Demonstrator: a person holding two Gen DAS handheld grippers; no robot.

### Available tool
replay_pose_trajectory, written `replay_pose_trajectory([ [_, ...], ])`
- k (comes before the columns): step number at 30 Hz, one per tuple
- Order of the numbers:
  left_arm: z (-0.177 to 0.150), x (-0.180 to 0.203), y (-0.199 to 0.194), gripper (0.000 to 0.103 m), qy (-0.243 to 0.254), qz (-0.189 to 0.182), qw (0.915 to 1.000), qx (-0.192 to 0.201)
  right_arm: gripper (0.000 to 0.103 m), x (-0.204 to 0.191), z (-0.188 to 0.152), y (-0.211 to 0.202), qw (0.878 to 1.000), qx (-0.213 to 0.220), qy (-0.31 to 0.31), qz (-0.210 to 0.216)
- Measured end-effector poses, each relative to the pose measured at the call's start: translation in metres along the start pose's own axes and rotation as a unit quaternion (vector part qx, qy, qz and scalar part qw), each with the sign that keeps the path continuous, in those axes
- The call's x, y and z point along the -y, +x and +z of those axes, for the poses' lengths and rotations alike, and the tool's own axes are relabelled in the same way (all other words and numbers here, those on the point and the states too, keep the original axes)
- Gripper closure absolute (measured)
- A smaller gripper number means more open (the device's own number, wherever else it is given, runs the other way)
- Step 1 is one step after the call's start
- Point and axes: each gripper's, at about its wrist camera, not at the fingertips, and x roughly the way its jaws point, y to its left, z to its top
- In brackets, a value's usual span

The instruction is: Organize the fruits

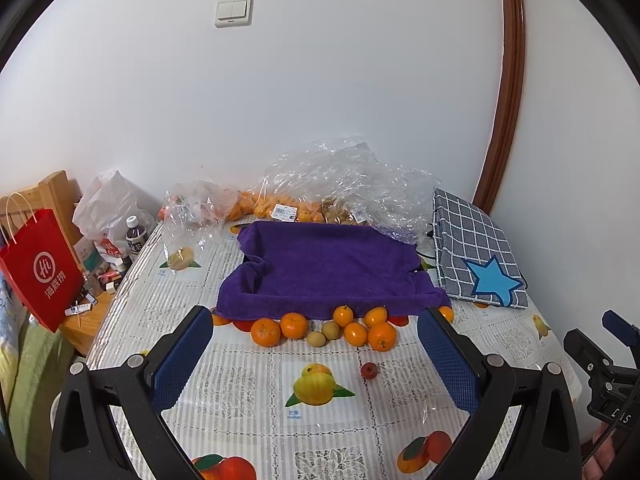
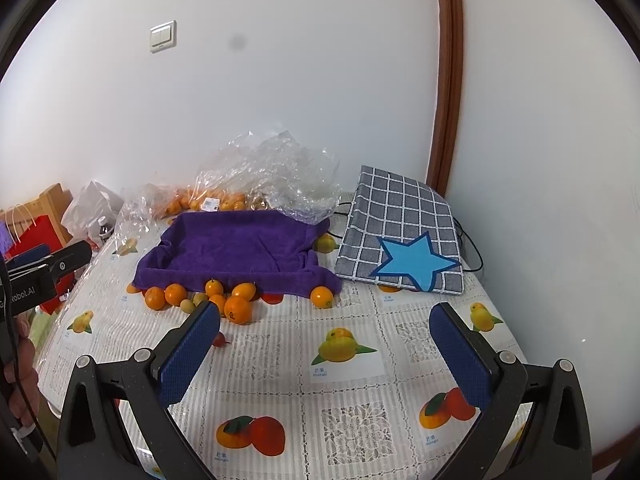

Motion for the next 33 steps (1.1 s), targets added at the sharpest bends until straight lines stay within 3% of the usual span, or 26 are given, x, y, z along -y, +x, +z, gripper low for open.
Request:
replay_pose_trajectory([
  [33,0.003,-0.011,0.022,0.0,-0.009,0.002,0.9999,-0.009,0.0,-0.007,-0.003,0.013,1.0,-0.002,0.009,0.004],
])
